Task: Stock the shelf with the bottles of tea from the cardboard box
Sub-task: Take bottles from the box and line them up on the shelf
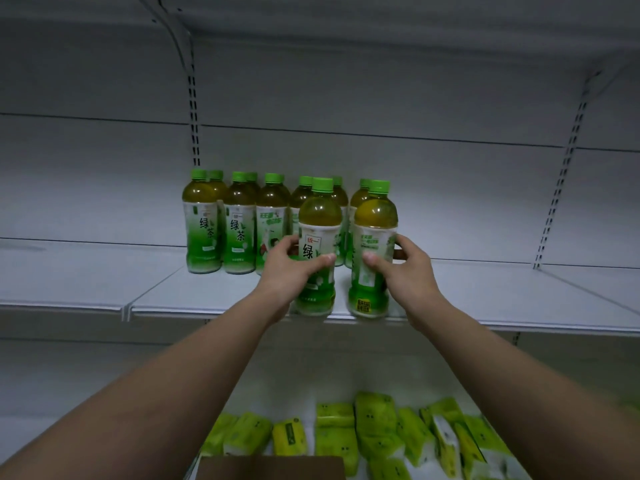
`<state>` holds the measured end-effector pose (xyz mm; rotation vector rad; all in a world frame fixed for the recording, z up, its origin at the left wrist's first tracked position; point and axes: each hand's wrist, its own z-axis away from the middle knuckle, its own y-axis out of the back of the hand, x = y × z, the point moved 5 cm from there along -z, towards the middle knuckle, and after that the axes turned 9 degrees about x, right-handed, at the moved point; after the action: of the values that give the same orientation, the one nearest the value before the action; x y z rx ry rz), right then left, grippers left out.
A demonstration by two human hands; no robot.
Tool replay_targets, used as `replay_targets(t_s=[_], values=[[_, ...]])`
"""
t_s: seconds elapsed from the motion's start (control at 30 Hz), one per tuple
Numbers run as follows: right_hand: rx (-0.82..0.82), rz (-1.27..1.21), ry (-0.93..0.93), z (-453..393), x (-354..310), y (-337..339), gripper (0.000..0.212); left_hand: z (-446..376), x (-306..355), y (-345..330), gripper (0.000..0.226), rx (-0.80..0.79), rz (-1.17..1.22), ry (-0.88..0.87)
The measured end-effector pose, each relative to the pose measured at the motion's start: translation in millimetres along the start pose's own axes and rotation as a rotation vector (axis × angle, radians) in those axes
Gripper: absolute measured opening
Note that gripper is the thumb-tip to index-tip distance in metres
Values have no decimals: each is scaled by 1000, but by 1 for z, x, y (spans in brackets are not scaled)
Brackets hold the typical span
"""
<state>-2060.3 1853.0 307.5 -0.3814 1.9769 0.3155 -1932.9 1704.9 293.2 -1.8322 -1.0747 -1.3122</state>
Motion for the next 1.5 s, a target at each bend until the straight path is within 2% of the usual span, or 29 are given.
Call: replay_targets(t_s=[0.23, 0.33, 0.43, 0.6, 0.73, 0.93, 1.03, 1.1, 1.17, 1.23, 1.37, 1.5], values=[[-7, 16, 26, -49, 29, -5, 42, -36, -17, -42, 42, -64, 18, -12], [-10, 7, 38, -68, 42, -10, 44, -54, -22, -54, 42, -46, -39, -39], [9, 0, 43, -83, 53, -17, 44, -72, -28, -67, 41, 20, -122, -72], [67, 46, 59, -104, 65, -31, 42, -88, -26, -76, 37, 258, -416, -227], [79, 87, 65, -113, 69, -40, 41, -90, -24, -78, 32, 327, -455, -278], [27, 68, 8, -111, 65, -41, 45, -94, -23, -80, 31, 258, -566, -235], [9, 115, -33, -108, 61, -36, 58, -91, -18, -72, 29, 219, -631, -248], [176, 176, 40, -104, 50, -25, 53, -85, -9, -58, 35, 215, -629, -297], [401, 212, 213, -96, 26, -15, 30, -78, 1, -37, 41, 242, -621, -362], [476, 235, 353, -87, 3, -19, 20, -76, 10, -12, 39, 307, -646, -436], [340, 366, 553, -69, -28, -67, 23, -82, 15, 41, 29, 448, -726, -495], [207, 539, 681, -51, -35, -123, 40, -94, 5, 84, 39, 545, -809, -490]])
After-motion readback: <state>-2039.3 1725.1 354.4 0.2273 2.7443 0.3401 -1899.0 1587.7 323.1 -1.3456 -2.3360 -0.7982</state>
